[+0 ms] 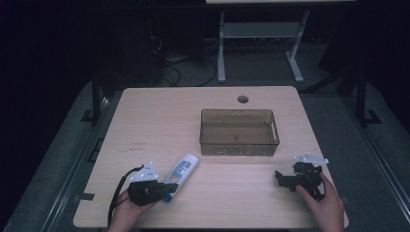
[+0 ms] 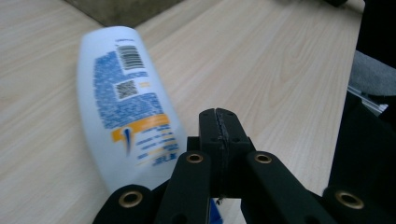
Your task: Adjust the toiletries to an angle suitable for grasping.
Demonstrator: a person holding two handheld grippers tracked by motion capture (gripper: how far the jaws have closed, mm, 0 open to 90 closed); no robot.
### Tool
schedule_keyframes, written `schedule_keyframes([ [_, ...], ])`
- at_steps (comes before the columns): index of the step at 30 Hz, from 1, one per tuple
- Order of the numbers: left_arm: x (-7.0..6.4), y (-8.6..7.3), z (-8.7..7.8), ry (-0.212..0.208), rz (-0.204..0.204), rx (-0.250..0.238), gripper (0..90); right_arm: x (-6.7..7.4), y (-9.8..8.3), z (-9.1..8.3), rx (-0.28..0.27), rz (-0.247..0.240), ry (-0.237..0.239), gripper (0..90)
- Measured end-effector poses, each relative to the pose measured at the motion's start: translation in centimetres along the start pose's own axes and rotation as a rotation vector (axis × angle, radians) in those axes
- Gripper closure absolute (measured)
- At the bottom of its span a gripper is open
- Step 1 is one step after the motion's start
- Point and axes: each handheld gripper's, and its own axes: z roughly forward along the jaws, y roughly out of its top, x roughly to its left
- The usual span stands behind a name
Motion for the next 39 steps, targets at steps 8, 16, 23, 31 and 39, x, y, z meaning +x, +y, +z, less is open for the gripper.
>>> schedule_keyframes([
  [8,-0.4,-0.4,1.0,-0.015,0.008,0.040,89.5,0.0,0.0,0.0,-0.001,-0.002,0.000,0.0],
  [16,-0.5,-0.9,1.8,0.003,0.021,0.097,89.5,0.0,0.0,0.0,-0.001,-0.002,0.000,0.0],
  [23,-0.3,-1.2,1.7,0.016,0.030,0.115,89.5,0.0,0.0,0.0,-0.001,-0.002,0.000,0.0],
  [31,0.2,-1.5,1.1,0.050,0.028,0.115,89.5,0.0,0.0,0.0,0.000,-0.001,0.000,0.0],
  [39,1.1,-1.9,0.2,0.085,0.002,0.099,89.5,0.0,0.0,0.0,-0.001,-0.001,0.000,0.0],
])
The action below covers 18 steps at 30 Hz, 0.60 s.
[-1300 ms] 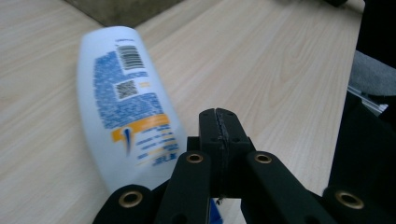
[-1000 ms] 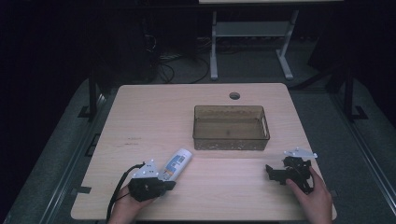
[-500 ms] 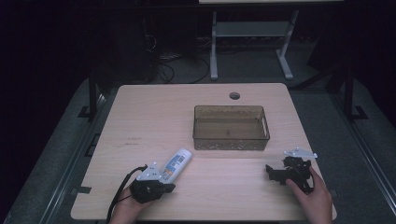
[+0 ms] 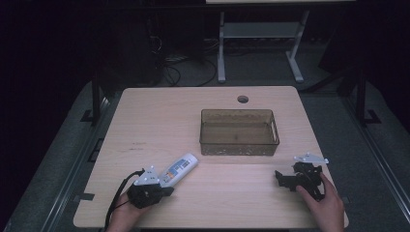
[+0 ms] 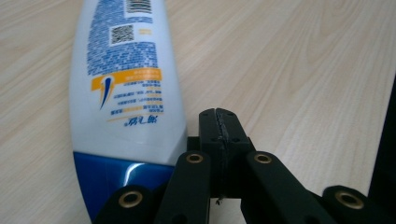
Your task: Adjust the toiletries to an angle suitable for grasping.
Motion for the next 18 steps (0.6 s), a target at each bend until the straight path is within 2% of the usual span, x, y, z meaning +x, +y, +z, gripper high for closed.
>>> schedule_keyframes([
  [10,1.3,-0.6,-0.9,0.041,-0.029,-0.015,89.5,0.0,0.0,0.0,0.000,0.000,0.000,0.0],
  [18,2.3,-1.0,-1.5,0.079,-0.043,-0.008,89.5,0.0,0.0,0.0,0.000,0.000,0.000,0.0],
])
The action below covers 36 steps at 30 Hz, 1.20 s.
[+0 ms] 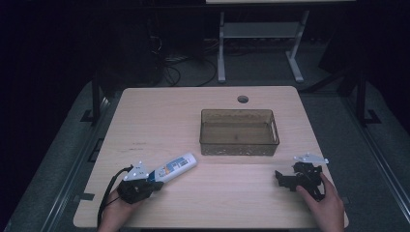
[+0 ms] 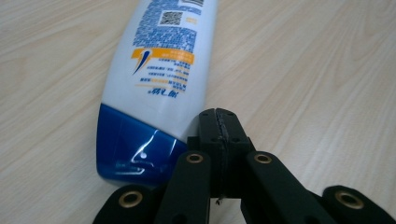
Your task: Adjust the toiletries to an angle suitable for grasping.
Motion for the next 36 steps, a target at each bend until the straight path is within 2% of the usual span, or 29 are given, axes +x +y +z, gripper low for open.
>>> schedule_keyframes([
  [11,1.5,-0.4,-0.6,0.050,-0.027,-0.009,89.5,0.0,0.0,0.0,0.001,0.002,0.000,0.0],
  [15,1.9,-0.3,-0.7,0.069,-0.025,-0.004,89.5,0.0,0.0,0.0,0.000,0.001,0.000,0.0],
  [36,4.8,0.4,-0.6,0.127,-0.055,-0.032,89.5,0.0,0.0,0.0,0.000,-0.002,0.000,0.0],
])
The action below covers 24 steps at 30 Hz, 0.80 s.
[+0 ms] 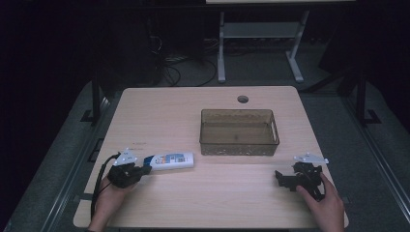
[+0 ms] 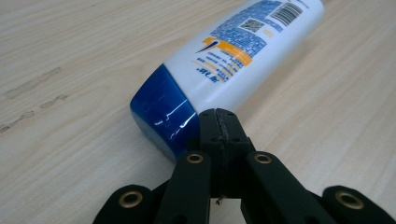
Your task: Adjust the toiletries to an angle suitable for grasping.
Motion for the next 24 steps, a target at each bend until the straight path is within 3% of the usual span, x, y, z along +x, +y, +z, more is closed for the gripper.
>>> schedule_keyframes([
  [10,1.1,0.4,0.1,0.027,-0.013,-0.009,89.6,0.0,0.0,0.0,0.000,0.000,0.000,0.0],
  [24,-0.1,2.3,-0.7,-0.061,-0.019,-0.060,89.5,0.0,0.0,0.0,0.000,0.000,0.000,0.0],
])
